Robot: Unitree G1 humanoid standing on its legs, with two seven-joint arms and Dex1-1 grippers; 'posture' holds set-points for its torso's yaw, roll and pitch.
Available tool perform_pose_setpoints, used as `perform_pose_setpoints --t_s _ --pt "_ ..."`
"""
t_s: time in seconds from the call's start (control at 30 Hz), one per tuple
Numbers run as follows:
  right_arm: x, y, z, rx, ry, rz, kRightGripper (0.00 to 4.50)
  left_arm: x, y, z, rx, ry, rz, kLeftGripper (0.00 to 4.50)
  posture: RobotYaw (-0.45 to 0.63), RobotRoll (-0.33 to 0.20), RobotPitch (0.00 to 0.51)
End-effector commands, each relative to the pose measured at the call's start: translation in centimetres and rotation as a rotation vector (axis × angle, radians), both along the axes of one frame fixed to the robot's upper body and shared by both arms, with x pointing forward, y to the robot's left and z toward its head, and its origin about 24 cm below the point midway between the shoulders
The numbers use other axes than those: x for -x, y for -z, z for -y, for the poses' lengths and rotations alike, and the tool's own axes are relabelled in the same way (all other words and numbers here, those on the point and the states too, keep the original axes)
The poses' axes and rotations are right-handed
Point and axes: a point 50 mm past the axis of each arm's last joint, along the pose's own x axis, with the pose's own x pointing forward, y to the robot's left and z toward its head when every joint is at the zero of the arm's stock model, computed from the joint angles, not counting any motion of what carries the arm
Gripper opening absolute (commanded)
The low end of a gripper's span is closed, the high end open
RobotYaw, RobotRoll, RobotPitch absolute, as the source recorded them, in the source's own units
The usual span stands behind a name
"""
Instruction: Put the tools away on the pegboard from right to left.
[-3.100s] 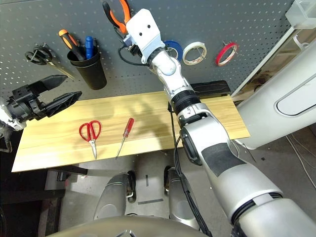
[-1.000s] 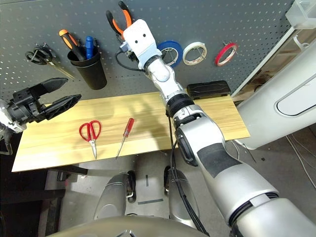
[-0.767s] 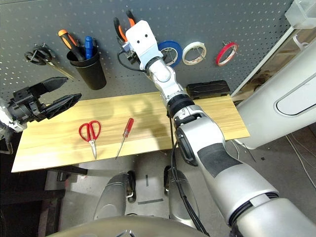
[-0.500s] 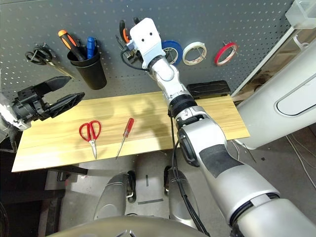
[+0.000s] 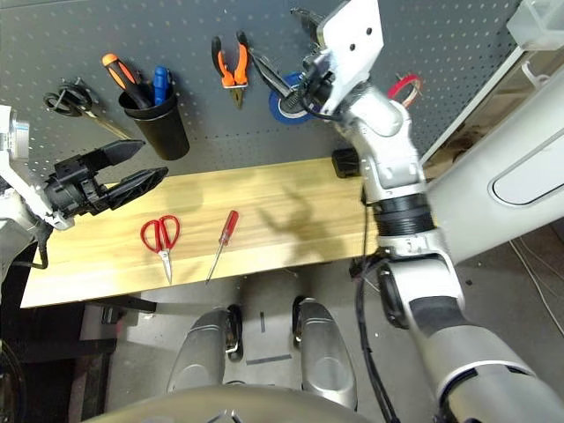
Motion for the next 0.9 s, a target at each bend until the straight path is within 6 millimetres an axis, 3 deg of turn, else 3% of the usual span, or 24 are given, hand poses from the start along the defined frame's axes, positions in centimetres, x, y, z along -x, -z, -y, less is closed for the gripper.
perform_pose_setpoints --t_s 0.03,0.23,0.43,0.63,0.9 --pt "1.2 0.6 0.9 0.069 -0.082 -0.115 4.48 -0.2 0.8 0.8 -0.035 0.019 -0.057 4.50 -0.02 0.000 0.123" --pt "2.0 4.4 2.6 0.228 -0.116 -0.298 4.48 -0.9 2.7 2.5 -0.096 0.058 -0.128 4.50 -0.02 0.000 0.124" --pt "2.9 8.2 2.9 0.319 -0.159 -0.381 4.48 -3.3 4.4 3.5 -0.203 -0.042 -0.061 4.50 -0.03 0.000 0.125" --pt "4.0 12.1 3.3 0.318 -0.178 -0.464 4.48 -4.7 8.0 4.7 -0.326 -0.115 -0.121 4.50 -0.04 0.000 0.139" --pt "5.8 14.9 5.2 0.376 -0.206 -0.514 4.48 -5.5 12.4 6.8 -0.376 -0.174 -0.271 4.50 -0.10 0.000 0.173"
